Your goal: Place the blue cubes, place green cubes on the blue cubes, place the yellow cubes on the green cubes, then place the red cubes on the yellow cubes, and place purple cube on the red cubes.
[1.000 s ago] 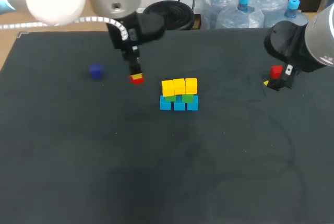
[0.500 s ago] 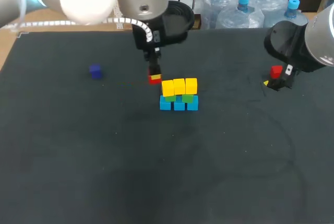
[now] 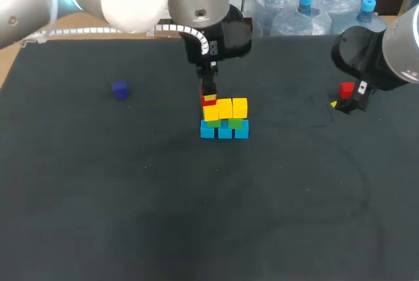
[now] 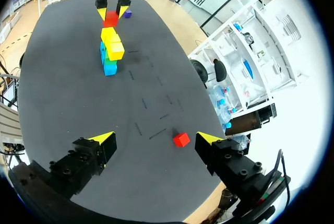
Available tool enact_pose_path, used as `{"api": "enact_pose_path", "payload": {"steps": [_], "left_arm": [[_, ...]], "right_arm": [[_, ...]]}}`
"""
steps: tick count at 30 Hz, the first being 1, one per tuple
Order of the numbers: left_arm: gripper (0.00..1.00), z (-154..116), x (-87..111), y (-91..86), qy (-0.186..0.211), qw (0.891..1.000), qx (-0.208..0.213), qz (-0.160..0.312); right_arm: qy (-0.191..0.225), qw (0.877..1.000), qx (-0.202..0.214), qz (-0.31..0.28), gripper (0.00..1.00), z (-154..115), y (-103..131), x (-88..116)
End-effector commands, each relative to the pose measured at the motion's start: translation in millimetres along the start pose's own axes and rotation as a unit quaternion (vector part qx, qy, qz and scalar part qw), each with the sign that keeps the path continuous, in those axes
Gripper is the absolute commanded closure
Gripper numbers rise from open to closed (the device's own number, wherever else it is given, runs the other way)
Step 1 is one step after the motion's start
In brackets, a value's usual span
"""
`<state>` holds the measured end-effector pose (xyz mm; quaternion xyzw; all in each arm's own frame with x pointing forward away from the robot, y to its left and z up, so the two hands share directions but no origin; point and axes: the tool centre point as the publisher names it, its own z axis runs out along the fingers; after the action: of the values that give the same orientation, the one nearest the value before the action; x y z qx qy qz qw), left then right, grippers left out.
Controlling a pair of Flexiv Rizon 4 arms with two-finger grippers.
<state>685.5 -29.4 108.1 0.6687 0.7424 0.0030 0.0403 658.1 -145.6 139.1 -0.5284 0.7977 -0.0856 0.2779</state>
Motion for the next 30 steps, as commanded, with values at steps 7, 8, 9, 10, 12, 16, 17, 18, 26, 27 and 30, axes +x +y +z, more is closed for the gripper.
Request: {"api": "enact_pose_path", "payload": {"steps": [7,8,9,10,12,16,17,18,26,27,30], "left_arm": [[1.00,11,-16.2,7.8,0.014,1.000,0.012,0.013],[1.00,12,-17.0,8.4,0.015,1.000,0.012,0.014],[1.00,12,-17.6,8.9,0.016,1.000,0.013,0.014],[1.00,12,-18.0,9.2,0.016,1.000,0.013,0.015],[1.00,12,-18.4,9.7,0.016,1.000,0.014,0.017],[1.00,12,-18.8,10.3,0.018,1.000,0.014,0.020],[1.00,12,-18.8,10.3,0.018,1.000,0.014,0.020],[1.00,12,-18.8,10.4,0.018,1.000,0.014,0.021],[1.00,15,-19.4,9.6,0.018,0.999,0.016,0.024],[1.00,15,-19.4,9.6,0.019,0.999,0.016,0.024],[1.00,16,-19.2,9.4,0.019,0.999,0.017,0.023]], "right_arm": [[-0.002,1.000,0.004,0.001,0.00,0,2,1],[-0.002,1.000,0.004,0.001,0.00,0,2,1],[-0.002,1.000,0.004,0.001,0.00,0,2,1],[-0.002,1.000,0.004,0.001,0.00,0,2,1],[-0.002,1.000,0.004,0.001,0.00,0,2,1],[-0.002,1.000,0.004,0.001,0.00,0,2,1],[-0.002,1.000,0.004,0.001,0.00,0,2,1],[-0.002,1.000,0.004,0.001,0.00,0,2,1],[-0.002,1.000,0.004,0.001,0.00,0,2,1],[-0.002,1.000,0.004,0.001,0.00,0,2,1],[-0.002,1.000,0.004,0.001,0.00,0,2,1]]}}
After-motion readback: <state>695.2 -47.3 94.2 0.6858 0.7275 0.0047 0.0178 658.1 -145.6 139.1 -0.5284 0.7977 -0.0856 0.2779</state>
